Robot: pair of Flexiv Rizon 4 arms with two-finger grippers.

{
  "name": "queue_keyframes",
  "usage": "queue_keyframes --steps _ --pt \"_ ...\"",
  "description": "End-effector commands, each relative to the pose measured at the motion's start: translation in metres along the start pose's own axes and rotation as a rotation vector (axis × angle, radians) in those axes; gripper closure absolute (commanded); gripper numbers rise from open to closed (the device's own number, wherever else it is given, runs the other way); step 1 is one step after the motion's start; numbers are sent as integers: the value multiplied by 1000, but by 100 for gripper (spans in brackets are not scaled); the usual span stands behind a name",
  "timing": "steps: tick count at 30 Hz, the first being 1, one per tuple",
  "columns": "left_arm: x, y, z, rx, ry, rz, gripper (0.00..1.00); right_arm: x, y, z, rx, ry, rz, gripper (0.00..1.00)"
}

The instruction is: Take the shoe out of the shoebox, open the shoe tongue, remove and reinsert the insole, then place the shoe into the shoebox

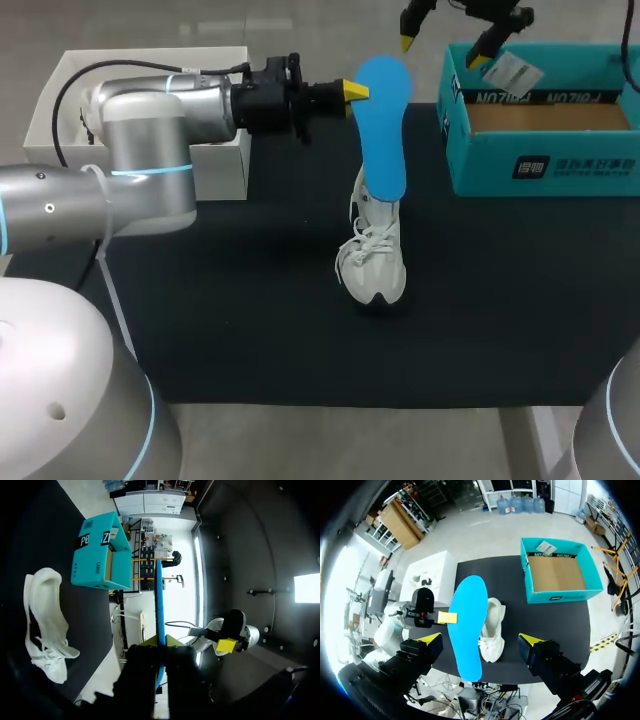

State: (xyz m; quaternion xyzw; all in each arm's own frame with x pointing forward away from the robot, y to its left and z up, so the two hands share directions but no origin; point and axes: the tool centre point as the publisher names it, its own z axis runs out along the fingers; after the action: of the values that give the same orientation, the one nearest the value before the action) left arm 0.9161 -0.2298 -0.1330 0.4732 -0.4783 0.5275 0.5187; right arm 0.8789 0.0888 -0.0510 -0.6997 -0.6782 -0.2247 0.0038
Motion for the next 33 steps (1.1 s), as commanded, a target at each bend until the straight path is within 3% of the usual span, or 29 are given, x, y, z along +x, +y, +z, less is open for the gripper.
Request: queue_keyframes --steps 1,16,19,28,33 --pt "1 4 -2 12 2 3 100 -18 -7 4 -39 238 -4 0" --pt "4 8 -8 18 -5 5 100 -18 -7 4 -39 238 -4 0" --pt "5 8 -9 15 -3 5 100 -24 -7 9 -93 520 15 0" --pt "10 4 -10 16 -5 17 100 -37 -18 28 -125 1016 -49 0" --pt "7 2 -12 19 -9 11 100 -42 -20 39 -107 1101 3 0"
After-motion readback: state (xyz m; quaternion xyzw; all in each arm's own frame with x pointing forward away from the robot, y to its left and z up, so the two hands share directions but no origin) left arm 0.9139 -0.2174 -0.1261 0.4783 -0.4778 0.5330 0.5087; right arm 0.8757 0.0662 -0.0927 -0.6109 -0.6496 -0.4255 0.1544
